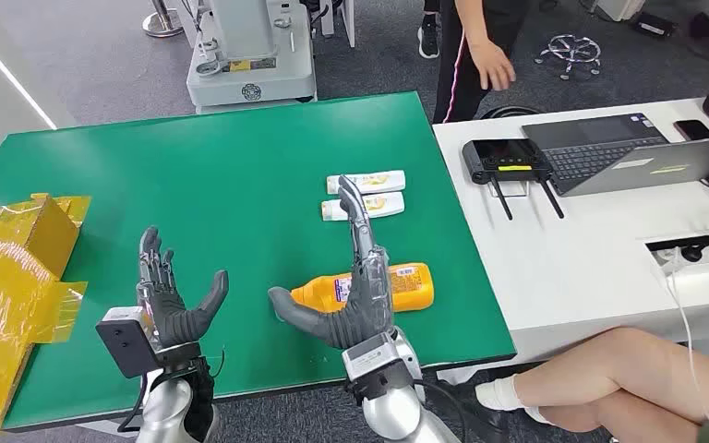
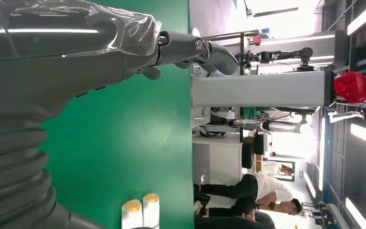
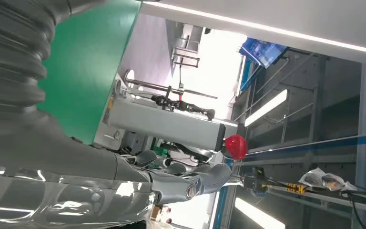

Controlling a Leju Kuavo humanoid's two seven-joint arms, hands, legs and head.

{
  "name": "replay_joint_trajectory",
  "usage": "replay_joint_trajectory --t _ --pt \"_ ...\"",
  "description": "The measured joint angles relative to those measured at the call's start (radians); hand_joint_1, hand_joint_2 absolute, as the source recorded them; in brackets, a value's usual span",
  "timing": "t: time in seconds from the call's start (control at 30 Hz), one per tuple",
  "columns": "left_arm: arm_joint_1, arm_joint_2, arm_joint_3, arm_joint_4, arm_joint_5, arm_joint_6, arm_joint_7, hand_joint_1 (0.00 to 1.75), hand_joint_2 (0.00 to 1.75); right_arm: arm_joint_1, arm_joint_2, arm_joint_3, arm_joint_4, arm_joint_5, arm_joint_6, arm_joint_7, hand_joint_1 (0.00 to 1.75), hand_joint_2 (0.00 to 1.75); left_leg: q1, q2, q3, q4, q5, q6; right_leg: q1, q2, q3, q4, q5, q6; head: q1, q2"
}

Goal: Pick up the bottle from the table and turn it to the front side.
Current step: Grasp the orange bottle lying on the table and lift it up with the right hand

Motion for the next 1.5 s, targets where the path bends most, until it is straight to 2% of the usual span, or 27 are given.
replay_joint_trajectory --t 0.2,0.33,0.43,0.67,0.9,1.03,1.17,1.33,1.43,1.5 --pt "0.0 0.0 0.0 0.0 -0.004 -0.005 0.0 0.0 1.75 0.005 -0.003 -0.002 -0.025 0.1 -0.022 0.015 0.0 1.75 0.0 0.0 0.0 0.0 0.0 0.0 0.0 0.0 0.0 0.0 0.0 0.0 0.0 0.0" --pt "0.001 0.001 0.002 0.0 -0.002 -0.017 0.0 0.0 1.75 0.017 -0.025 -0.018 -0.08 0.26 0.092 0.129 0.0 1.75 0.0 0.0 0.0 0.0 0.0 0.0 0.0 0.0 0.0 0.0 0.0 0.0 0.0 0.0" --pt "0.002 0.002 0.008 0.0 0.001 -0.03 0.0 0.0 1.75 0.017 -0.062 -0.054 -0.105 0.37 0.178 0.193 0.0 1.75 0.0 -0.001 0.0 0.0 0.0 0.0 0.0 0.0 0.0 0.0 0.0 0.0 0.0 0.0" --pt "0.028 0.009 0.015 -0.012 0.004 -0.042 0.0 0.0 1.75 0.017 -0.216 -0.111 -0.107 0.445 0.251 0.215 0.0 1.75 0.0 -0.001 -0.001 0.002 -0.001 0.002 0.0 0.0 0.001 0.0 0.0 0.001 0.0 0.0" --pt "0.051 0.017 0.021 -0.021 0.007 -0.068 0.0 0.0 1.75 -0.029 -0.414 -0.127 -0.106 0.459 0.42 0.256 0.0 1.75 -0.001 -0.001 -0.002 0.004 -0.002 0.003 0.0 -0.001 0.001 0.0 0.0 0.002 0.0 0.0" --pt "0.052 0.018 0.028 -0.021 0.013 -0.079 0.0 0.0 1.75 -0.122 -0.52 -0.118 -0.078 0.412 0.581 0.249 0.0 1.75 -0.001 0.0 -0.002 0.005 -0.002 0.005 -0.001 0.0 0.001 0.0 0.001 0.004 0.0 0.0" --pt "0.052 0.02 0.035 -0.021 0.016 -0.084 0.0 0.0 1.75 -0.285 -0.589 -0.076 0.016 0.359 0.742 0.214 0.0 1.75 -0.001 0.0 -0.003 0.005 0.0 0.007 -0.001 0.0 0.001 0.0 0.002 0.005 0.0 0.0" --pt "0.056 0.025 0.042 -0.025 0.014 -0.085 0.0 0.0 1.75 -0.529 -0.605 0.035 0.201 0.29 0.888 0.186 0.0 1.75 -0.001 0.0 -0.003 0.005 0.001 0.008 0.0 0.0 0.001 0.0 0.003 0.006 -0.001 0.0" --pt "0.056 0.025 0.045 -0.027 0.013 -0.085 0.0 0.0 1.75 -0.646 -0.588 0.119 0.319 0.236 0.976 0.179 0.0 1.75 -0.001 0.0 -0.003 0.006 0.001 0.008 0.0 -0.001 0.001 0.001 0.003 0.006 0.0 0.0" --pt "0.056 0.026 0.047 -0.027 0.014 -0.082 0.0 0.0 1.75 -0.704 -0.566 0.174 0.394 0.218 0.997 0.181 0.0 1.75 -0.001 -0.001 -0.003 0.006 0.001 0.008 0.0 -0.001 0.001 0.001 0.003 0.006 0.0 0.0"
